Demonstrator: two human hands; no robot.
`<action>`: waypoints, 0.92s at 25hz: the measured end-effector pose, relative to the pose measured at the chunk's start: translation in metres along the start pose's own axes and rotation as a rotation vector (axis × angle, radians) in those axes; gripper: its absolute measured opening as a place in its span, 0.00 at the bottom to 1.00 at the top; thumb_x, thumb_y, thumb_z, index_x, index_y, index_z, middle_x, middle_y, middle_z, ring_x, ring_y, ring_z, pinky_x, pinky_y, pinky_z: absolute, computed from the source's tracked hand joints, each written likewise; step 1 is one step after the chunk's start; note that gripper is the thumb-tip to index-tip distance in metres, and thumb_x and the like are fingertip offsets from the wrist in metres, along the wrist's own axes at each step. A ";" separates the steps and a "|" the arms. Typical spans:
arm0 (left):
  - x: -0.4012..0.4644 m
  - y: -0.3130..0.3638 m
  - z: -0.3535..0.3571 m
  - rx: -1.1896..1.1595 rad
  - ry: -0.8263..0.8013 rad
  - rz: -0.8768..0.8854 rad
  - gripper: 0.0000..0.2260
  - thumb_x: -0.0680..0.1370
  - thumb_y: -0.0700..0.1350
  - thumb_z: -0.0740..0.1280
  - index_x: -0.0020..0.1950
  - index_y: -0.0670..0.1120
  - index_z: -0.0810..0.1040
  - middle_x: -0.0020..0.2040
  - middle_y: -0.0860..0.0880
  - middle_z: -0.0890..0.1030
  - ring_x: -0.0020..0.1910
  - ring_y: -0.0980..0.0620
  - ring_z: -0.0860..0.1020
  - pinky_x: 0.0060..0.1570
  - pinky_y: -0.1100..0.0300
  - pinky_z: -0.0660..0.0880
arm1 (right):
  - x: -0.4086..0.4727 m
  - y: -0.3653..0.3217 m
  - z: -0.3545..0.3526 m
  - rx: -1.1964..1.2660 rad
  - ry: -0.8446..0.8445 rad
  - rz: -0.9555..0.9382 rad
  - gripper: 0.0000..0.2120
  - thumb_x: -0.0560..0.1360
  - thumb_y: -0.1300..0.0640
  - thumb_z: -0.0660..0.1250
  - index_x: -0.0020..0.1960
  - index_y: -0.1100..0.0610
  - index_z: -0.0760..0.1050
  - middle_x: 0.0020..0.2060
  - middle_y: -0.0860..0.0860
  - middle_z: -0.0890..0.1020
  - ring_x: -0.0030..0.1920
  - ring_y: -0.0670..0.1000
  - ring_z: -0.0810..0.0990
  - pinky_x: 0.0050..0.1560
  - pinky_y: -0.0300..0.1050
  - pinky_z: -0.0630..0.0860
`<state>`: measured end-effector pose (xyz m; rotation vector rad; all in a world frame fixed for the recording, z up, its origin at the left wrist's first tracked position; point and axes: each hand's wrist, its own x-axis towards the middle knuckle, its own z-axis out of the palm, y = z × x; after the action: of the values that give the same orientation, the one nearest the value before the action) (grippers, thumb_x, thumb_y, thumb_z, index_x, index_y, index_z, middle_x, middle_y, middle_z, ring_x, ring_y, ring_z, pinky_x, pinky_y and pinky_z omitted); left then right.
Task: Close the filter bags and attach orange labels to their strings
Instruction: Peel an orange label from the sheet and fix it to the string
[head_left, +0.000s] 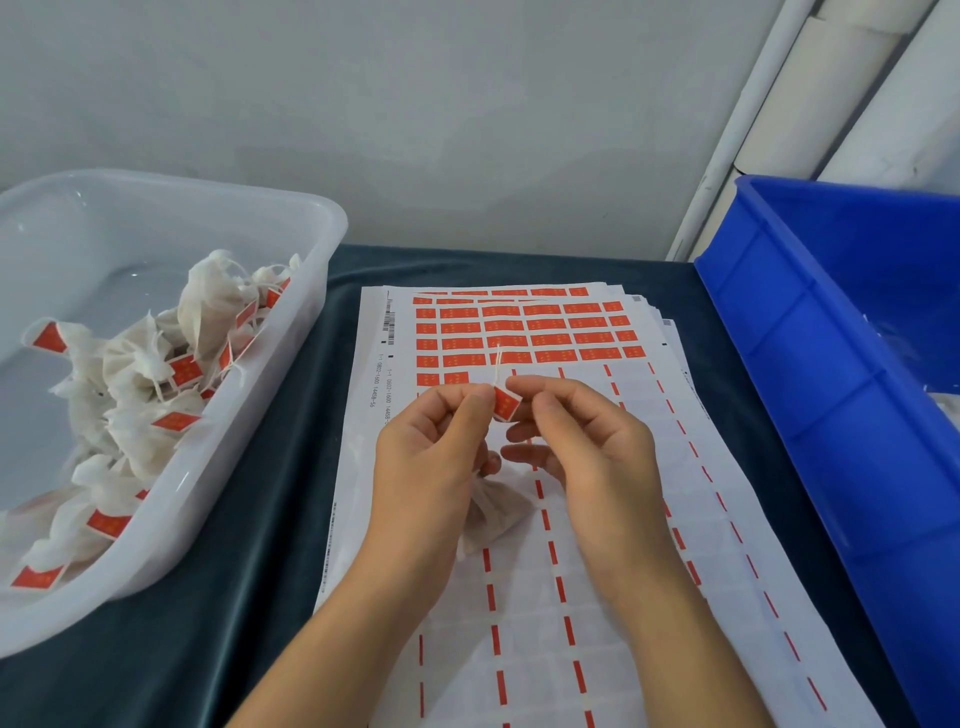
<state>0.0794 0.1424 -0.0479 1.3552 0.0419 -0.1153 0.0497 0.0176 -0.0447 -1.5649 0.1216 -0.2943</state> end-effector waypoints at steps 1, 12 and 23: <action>0.000 0.000 0.000 -0.002 0.000 -0.001 0.09 0.82 0.49 0.68 0.47 0.47 0.86 0.43 0.48 0.85 0.37 0.53 0.77 0.43 0.58 0.79 | -0.001 0.000 0.001 -0.015 -0.006 -0.006 0.08 0.82 0.55 0.68 0.57 0.48 0.84 0.48 0.42 0.87 0.50 0.46 0.86 0.47 0.39 0.84; -0.001 0.001 0.000 0.057 0.006 0.059 0.07 0.81 0.48 0.71 0.46 0.51 0.86 0.43 0.49 0.86 0.39 0.54 0.82 0.43 0.60 0.80 | 0.000 0.001 0.002 -0.087 0.021 -0.011 0.04 0.79 0.53 0.73 0.52 0.46 0.85 0.43 0.42 0.87 0.46 0.46 0.87 0.45 0.37 0.83; -0.002 0.003 0.001 0.121 -0.001 0.075 0.04 0.80 0.47 0.72 0.47 0.52 0.86 0.42 0.52 0.87 0.37 0.58 0.83 0.40 0.67 0.78 | 0.001 0.004 0.000 -0.093 0.062 -0.036 0.03 0.80 0.55 0.71 0.50 0.48 0.84 0.42 0.43 0.87 0.46 0.46 0.87 0.43 0.36 0.83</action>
<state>0.0774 0.1420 -0.0449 1.4758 -0.0165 -0.0560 0.0512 0.0169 -0.0485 -1.6515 0.1578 -0.3702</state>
